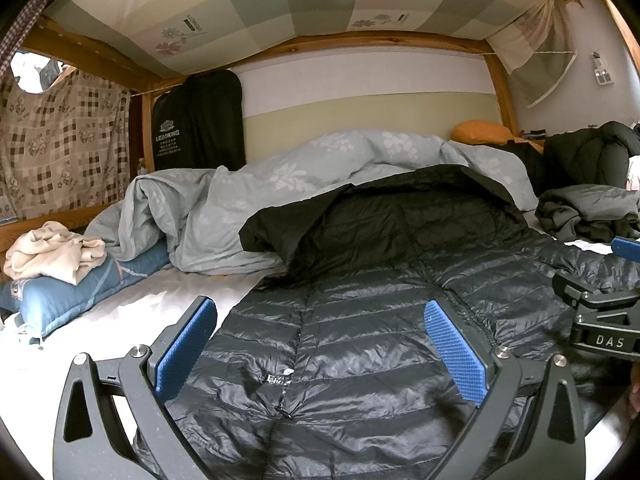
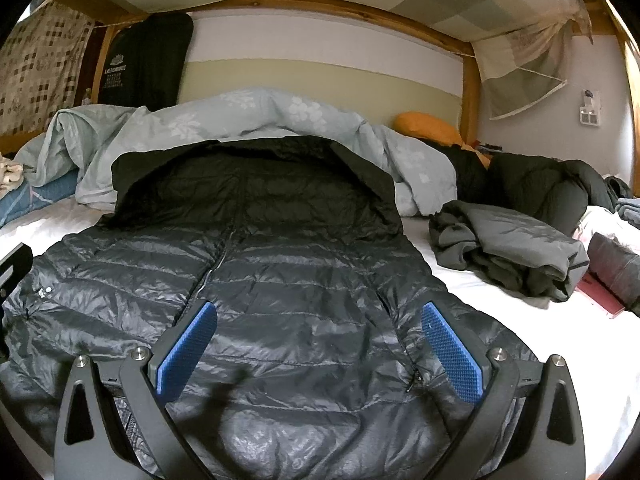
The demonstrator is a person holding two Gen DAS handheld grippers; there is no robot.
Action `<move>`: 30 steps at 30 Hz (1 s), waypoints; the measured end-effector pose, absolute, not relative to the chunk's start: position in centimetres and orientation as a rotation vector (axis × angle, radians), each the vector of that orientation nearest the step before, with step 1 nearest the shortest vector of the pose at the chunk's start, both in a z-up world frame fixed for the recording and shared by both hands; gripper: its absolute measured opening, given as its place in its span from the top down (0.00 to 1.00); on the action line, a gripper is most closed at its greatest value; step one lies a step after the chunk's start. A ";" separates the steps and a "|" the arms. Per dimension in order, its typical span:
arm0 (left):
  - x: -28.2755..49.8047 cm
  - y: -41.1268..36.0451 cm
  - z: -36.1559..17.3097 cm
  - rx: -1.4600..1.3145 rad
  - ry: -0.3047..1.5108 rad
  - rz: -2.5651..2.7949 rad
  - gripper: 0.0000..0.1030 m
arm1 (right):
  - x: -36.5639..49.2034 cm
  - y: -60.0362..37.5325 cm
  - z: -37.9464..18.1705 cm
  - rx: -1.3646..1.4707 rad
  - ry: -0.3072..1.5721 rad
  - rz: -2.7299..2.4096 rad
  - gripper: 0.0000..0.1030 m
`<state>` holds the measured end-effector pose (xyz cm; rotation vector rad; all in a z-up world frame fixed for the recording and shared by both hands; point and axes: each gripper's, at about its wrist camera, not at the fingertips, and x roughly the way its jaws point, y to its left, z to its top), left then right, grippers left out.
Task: Fold large clothes
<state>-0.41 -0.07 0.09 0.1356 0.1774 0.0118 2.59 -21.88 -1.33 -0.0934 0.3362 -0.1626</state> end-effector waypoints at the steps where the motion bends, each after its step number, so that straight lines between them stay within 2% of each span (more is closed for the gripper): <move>1: -0.4 -0.1 0.1 0.136 0.178 0.012 0.00 | 2.6 -21.9 -1.3 -0.093 0.337 -0.163 0.01; 30: -0.3 0.6 -0.2 0.129 0.187 0.110 0.00 | 1.8 -20.7 -1.1 -0.146 0.292 -0.184 0.01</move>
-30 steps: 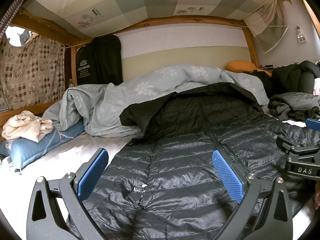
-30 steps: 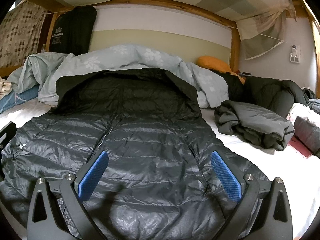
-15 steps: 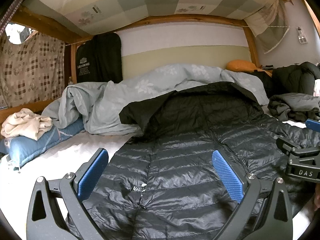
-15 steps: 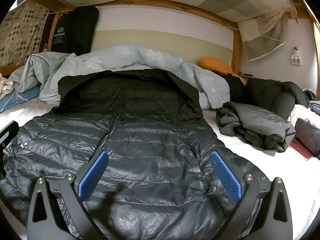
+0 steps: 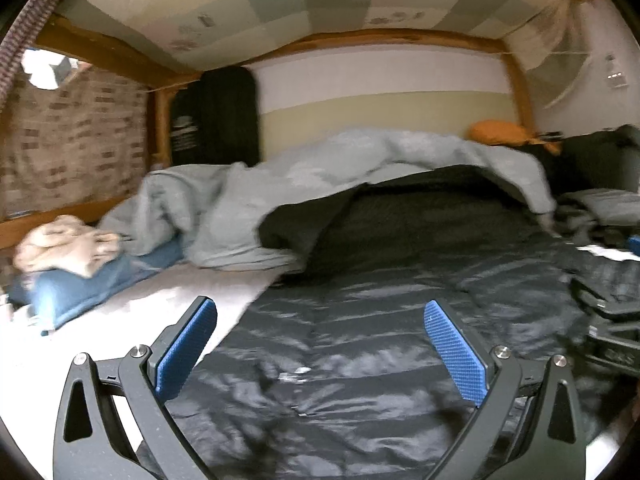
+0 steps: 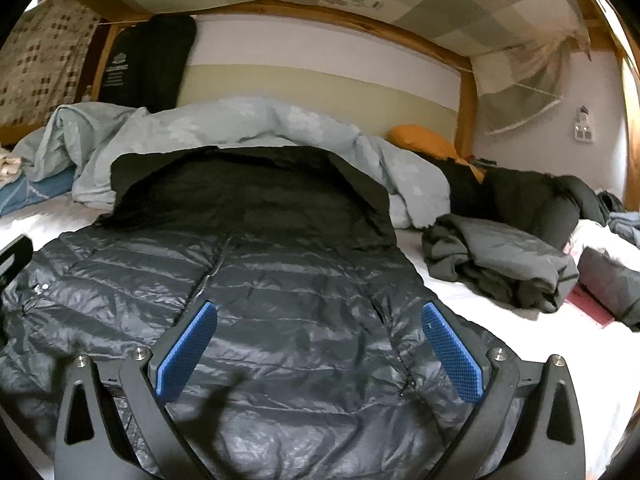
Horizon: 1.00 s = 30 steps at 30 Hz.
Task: Fold large clothes
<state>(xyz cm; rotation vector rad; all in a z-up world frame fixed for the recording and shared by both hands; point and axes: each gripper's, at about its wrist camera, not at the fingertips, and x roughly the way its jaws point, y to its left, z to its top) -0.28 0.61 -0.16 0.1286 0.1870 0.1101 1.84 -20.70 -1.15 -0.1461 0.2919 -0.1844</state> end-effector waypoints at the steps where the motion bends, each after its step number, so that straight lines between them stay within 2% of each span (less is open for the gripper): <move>1: -0.2 0.6 -0.2 0.129 0.192 0.117 0.00 | 1.7 -20.6 -1.1 -0.153 0.285 -0.180 0.01; 7: 0.2 1.4 0.3 0.096 0.226 0.047 0.00 | 0.7 -19.8 -0.4 -0.179 0.233 -0.144 0.01; 13: -0.7 2.2 2.8 0.054 0.234 0.012 0.01 | 0.0 -22.1 2.4 -0.034 0.245 -0.090 0.01; 20: -2.9 3.2 5.3 0.086 0.189 0.071 0.01 | -1.6 -25.5 5.1 0.014 0.245 -0.120 0.08; 27: -3.7 6.1 4.9 0.077 0.271 0.075 0.02 | -4.3 -32.4 3.9 0.096 0.383 -0.185 0.13; 30: -3.4 8.3 3.4 0.031 0.371 0.051 0.05 | -5.1 -35.4 2.1 0.141 0.480 -0.205 0.20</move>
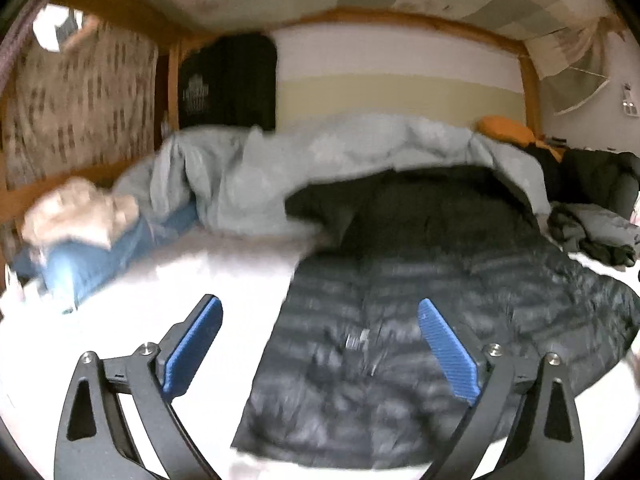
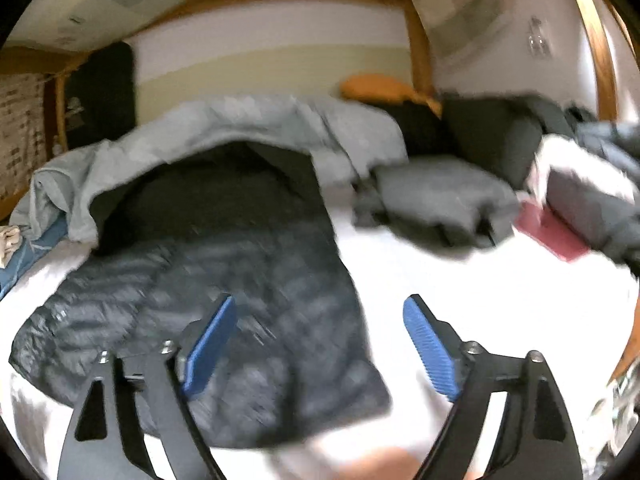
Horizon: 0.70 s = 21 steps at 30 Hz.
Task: Fold large clothes
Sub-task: 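Grasp the jacket hem with the left tool while the right tool grasps the hem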
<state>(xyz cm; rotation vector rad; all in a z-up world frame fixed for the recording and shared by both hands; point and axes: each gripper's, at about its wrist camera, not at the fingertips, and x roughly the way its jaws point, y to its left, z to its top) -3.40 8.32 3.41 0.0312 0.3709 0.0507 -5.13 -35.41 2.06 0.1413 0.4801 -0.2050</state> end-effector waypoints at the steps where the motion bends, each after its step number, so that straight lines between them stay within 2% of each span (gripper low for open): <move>1: -3.3 9.0 2.8 0.024 0.402 0.061 0.06 | -5.1 -36.2 1.5 0.152 0.511 -0.213 0.21; 3: -3.2 10.2 1.6 0.015 0.452 0.090 0.09 | -5.2 -37.3 0.6 0.177 0.559 -0.212 0.22; 9: -2.1 13.4 -1.9 -0.114 0.637 0.041 0.10 | -4.4 -37.7 -2.1 0.213 0.683 -0.135 0.36; 12: -0.5 13.2 -5.0 -0.167 0.795 -0.061 0.10 | -3.6 -37.5 -3.2 0.241 0.730 -0.094 0.59; 13: -0.8 12.4 -5.0 -0.103 0.755 -0.033 0.11 | -3.4 -37.3 -3.5 0.257 0.736 -0.082 0.77; 14: -0.9 11.8 -5.0 -0.060 0.737 -0.032 0.26 | -3.4 -37.4 -3.6 0.281 0.727 -0.065 0.92; 15: -0.9 11.3 -4.9 -0.047 0.726 -0.040 0.37 | -3.5 -37.4 -3.6 0.298 0.711 -0.058 0.93; 16: -1.1 11.2 -4.6 -0.060 0.710 -0.042 0.69 | -3.7 -37.3 -3.2 0.304 0.694 -0.058 0.95; 17: -1.3 11.2 -4.3 -0.092 0.694 -0.067 0.96 | -4.1 -37.1 -2.7 0.296 0.669 -0.056 0.96; 21: -4.3 11.9 -0.6 -0.176 0.567 -0.112 0.96 | -6.5 -36.4 0.5 0.239 0.530 -0.079 0.97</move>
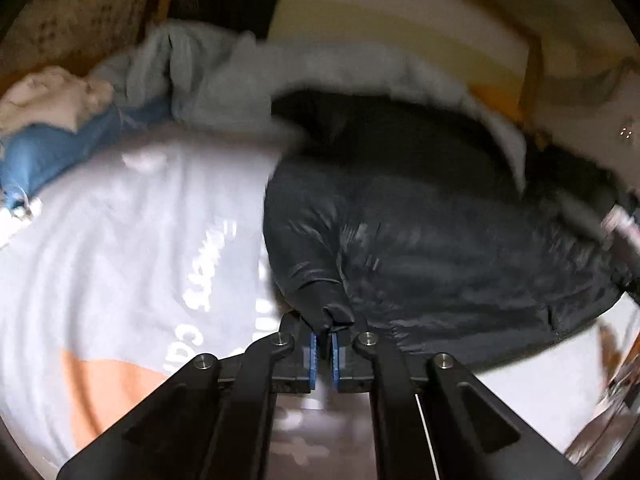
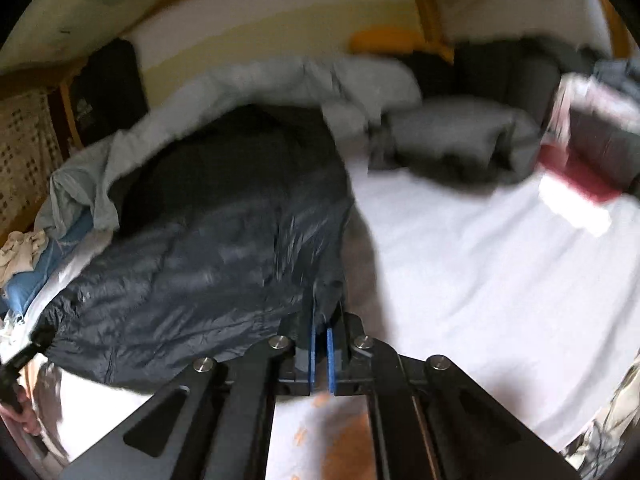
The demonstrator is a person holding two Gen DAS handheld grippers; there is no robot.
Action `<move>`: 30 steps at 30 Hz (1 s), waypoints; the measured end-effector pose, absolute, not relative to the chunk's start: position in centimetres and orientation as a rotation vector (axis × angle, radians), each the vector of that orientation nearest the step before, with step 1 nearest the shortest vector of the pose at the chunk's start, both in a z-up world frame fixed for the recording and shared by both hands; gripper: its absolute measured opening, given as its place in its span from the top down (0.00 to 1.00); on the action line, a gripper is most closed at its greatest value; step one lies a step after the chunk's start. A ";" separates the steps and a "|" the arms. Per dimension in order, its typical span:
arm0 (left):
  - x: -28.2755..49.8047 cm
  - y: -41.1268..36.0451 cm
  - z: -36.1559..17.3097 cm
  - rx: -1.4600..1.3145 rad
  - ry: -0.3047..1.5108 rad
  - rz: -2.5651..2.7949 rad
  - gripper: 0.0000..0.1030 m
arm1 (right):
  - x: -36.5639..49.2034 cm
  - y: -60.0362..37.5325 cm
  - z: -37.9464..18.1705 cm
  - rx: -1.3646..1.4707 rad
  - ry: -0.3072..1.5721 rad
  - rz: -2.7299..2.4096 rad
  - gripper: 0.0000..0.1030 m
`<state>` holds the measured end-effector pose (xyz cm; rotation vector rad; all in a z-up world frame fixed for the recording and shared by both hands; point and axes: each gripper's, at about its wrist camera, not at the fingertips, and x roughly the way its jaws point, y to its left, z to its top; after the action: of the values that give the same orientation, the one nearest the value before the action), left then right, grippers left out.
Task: Fold large clothes
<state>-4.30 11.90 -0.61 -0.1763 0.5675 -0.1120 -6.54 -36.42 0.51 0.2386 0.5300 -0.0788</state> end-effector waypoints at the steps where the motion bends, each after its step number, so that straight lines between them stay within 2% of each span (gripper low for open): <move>1: -5.5 12.1 0.9 -0.198 0.533 -0.116 0.96 | -7.3 -36.3 1.4 0.235 0.500 -0.085 0.97; 6: -12.1 12.3 7.5 -0.179 0.445 -0.090 0.96 | -12.8 -35.0 6.8 0.139 0.435 -0.134 0.97; 10: -12.3 11.7 9.5 -0.144 0.571 -0.042 0.96 | -13.8 -34.5 9.2 0.060 0.500 -0.118 0.97; 13: -8.8 11.2 10.1 -0.146 0.644 -0.010 0.96 | -11.4 -34.6 10.6 0.067 0.546 -0.084 0.97; 16: -2.9 10.1 8.7 -0.093 0.682 0.048 0.94 | -5.3 -34.4 10.7 0.033 0.586 -0.088 0.97; 21: 8.4 10.0 2.5 -0.103 0.869 0.095 0.92 | 8.2 -33.7 5.6 0.012 0.719 -0.115 0.97; 24: 10.7 10.1 1.1 -0.070 0.801 0.083 0.79 | 12.4 -33.6 1.8 0.024 0.749 -0.131 0.97; 26: 11.2 10.5 1.0 -0.031 0.741 0.130 0.50 | 13.8 -34.4 0.1 0.066 0.734 -0.122 0.94; 27: 11.6 11.4 1.2 -0.039 0.711 0.156 0.44 | 14.1 -34.7 -0.4 0.077 0.733 -0.141 0.90; 28: 11.4 12.2 1.8 -0.059 0.672 0.181 0.34 | 14.2 -35.1 -0.5 0.085 0.737 -0.162 0.80; 29: 11.0 12.7 2.5 -0.075 0.637 0.193 0.31 | 14.0 -35.3 -0.4 0.094 0.734 -0.174 0.66; 30: 10.6 13.2 3.0 -0.085 0.602 0.199 0.28 | 13.8 -35.6 0.0 0.102 0.719 -0.187 0.57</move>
<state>10.61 13.17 3.01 -0.0851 0.6016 0.1986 13.76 -35.60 -0.04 0.1022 0.7187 -0.1868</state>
